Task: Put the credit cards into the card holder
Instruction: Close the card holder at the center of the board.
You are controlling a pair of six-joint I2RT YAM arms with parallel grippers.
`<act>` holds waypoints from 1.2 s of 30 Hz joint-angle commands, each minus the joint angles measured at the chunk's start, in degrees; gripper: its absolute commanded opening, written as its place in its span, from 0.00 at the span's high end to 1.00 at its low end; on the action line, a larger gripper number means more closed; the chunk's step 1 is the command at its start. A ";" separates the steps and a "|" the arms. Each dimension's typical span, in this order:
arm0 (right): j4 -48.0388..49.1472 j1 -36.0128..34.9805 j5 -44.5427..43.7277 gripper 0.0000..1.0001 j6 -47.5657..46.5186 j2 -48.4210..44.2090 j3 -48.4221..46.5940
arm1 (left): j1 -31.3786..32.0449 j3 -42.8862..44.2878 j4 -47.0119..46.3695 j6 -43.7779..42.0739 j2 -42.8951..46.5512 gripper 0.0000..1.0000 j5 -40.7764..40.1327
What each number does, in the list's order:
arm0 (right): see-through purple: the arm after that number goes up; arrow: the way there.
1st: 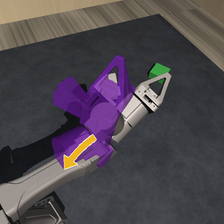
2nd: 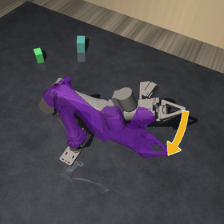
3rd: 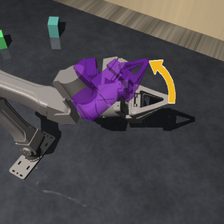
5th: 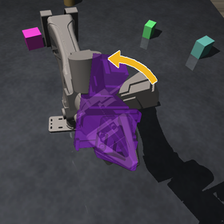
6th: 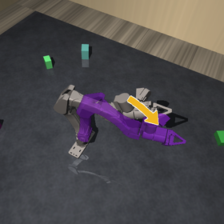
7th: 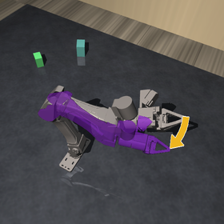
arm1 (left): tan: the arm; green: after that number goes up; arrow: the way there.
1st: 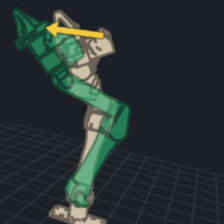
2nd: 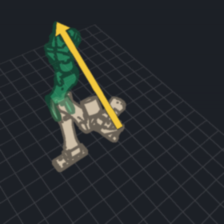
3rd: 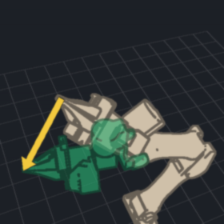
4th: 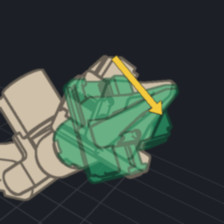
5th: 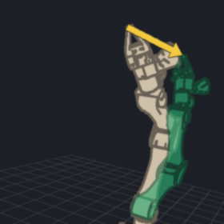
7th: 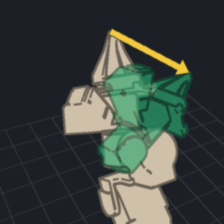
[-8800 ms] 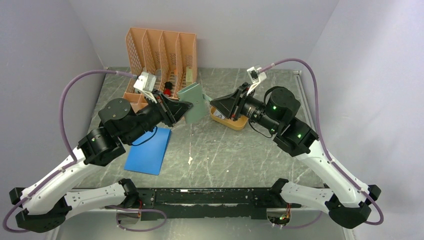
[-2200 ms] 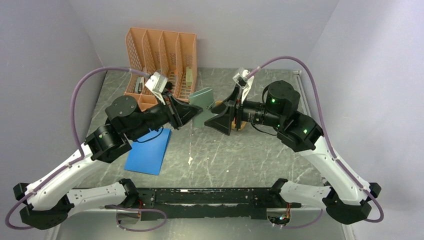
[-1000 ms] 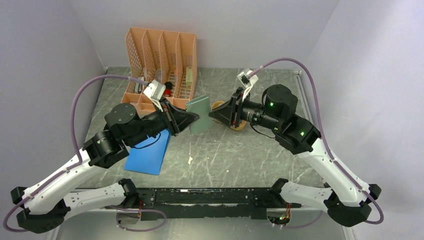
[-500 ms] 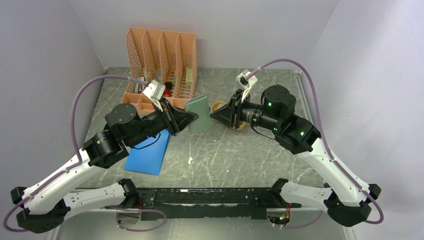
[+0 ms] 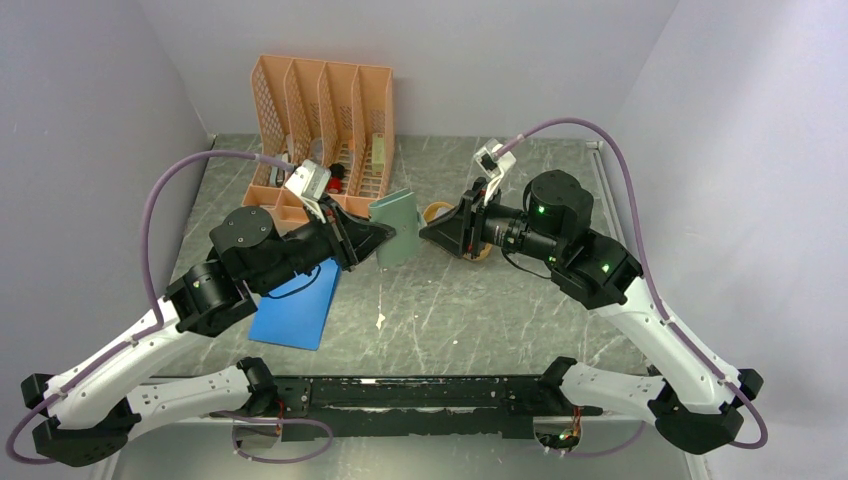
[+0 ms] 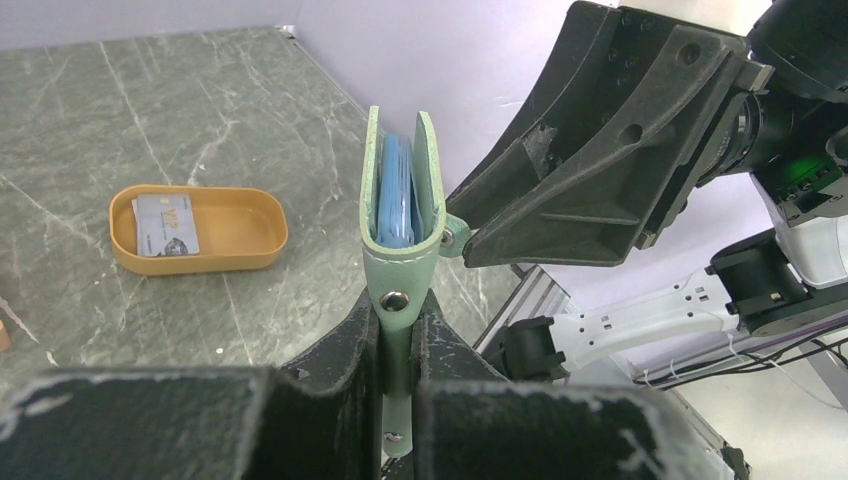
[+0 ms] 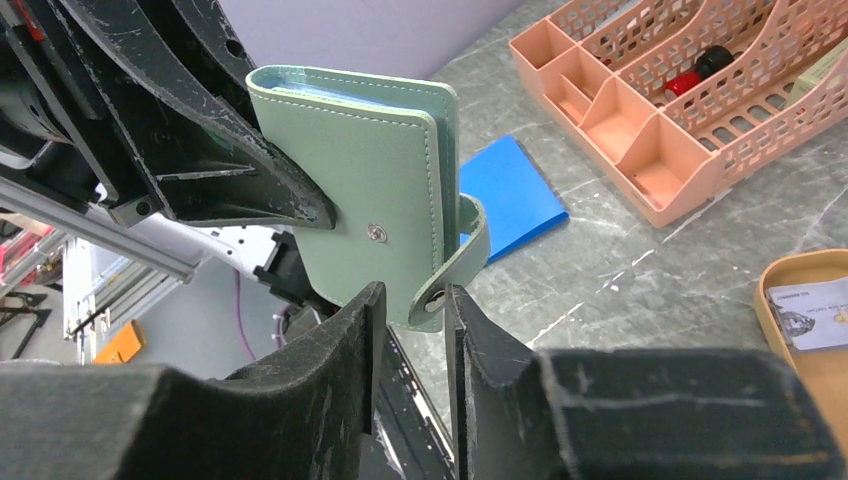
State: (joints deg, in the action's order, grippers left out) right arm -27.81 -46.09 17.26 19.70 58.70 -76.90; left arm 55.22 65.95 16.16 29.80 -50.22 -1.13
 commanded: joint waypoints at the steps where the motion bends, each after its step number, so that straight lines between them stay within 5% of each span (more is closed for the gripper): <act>1: -0.36 0.21 0.78 0.68 0.03 -0.37 -0.39 | 0.27 2.25 -1.03 -0.71 1.12 0.95 -1.15; 7: -1.10 0.16 1.04 0.67 -0.24 -0.03 -0.40 | 0.24 2.28 -1.02 -0.88 1.00 0.95 -1.23; 22: -1.49 0.21 -0.05 1.00 -0.02 0.45 -0.76 | 0.25 2.51 -1.18 -0.88 1.00 0.95 -0.72; 36: 0.67 0.21 4.93 1.00 -0.82 -0.30 -1.59 | 0.24 3.58 -0.58 -3.01 -0.43 0.95 -0.12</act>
State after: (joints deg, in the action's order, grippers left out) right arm -28.58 -46.09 19.20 19.05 58.98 -76.93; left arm 55.24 66.28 16.32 28.45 -50.19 -1.30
